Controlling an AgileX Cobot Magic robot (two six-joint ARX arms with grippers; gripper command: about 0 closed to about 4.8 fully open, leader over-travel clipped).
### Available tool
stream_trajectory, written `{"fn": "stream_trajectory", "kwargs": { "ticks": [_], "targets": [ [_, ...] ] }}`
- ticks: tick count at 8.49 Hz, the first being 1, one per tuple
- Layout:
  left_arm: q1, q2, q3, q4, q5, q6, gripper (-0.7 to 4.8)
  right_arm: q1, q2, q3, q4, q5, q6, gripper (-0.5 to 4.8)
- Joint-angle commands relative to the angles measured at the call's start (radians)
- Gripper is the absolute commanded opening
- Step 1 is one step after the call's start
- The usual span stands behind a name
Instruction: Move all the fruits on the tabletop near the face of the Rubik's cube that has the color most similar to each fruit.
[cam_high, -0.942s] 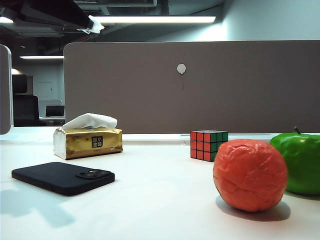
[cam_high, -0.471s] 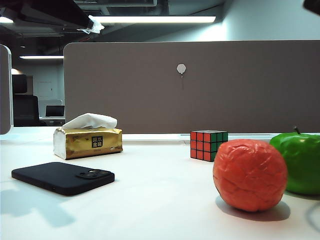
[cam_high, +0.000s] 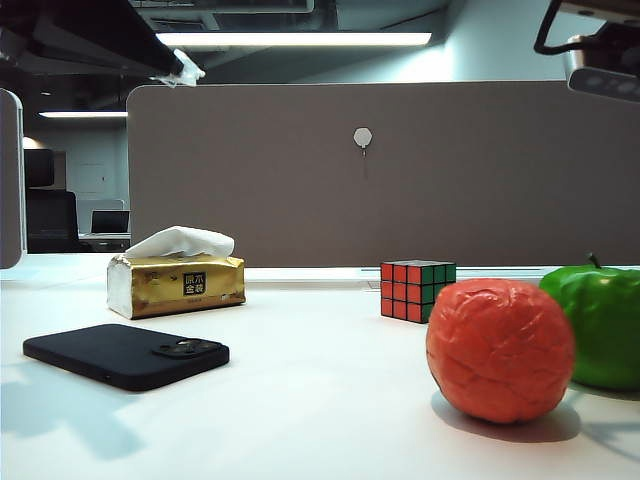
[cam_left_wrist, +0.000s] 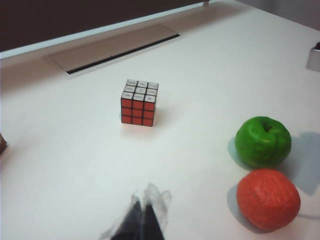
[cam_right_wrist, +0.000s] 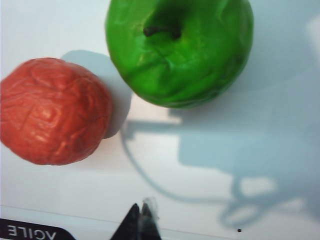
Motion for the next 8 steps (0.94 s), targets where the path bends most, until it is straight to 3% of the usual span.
{"fn": "stream_trajectory", "kwargs": {
  "ticks": [1, 3, 8],
  "targets": [
    [0.000, -0.001, 0.003, -0.012, 0.071, -0.040, -0.05, 0.001, 0.058, 0.002, 0.029, 0.031, -0.021, -0.01],
    [0.000, -0.001, 0.003, -0.012, 0.075, -0.041, -0.05, 0.001, 0.153, 0.002, 0.126, 0.051, -0.045, -0.01],
    [0.000, -0.001, 0.003, -0.012, 0.075, -0.041, -0.05, -0.023, 0.179, 0.002, 0.078, 0.137, -0.068, -0.01]
  ]
}}
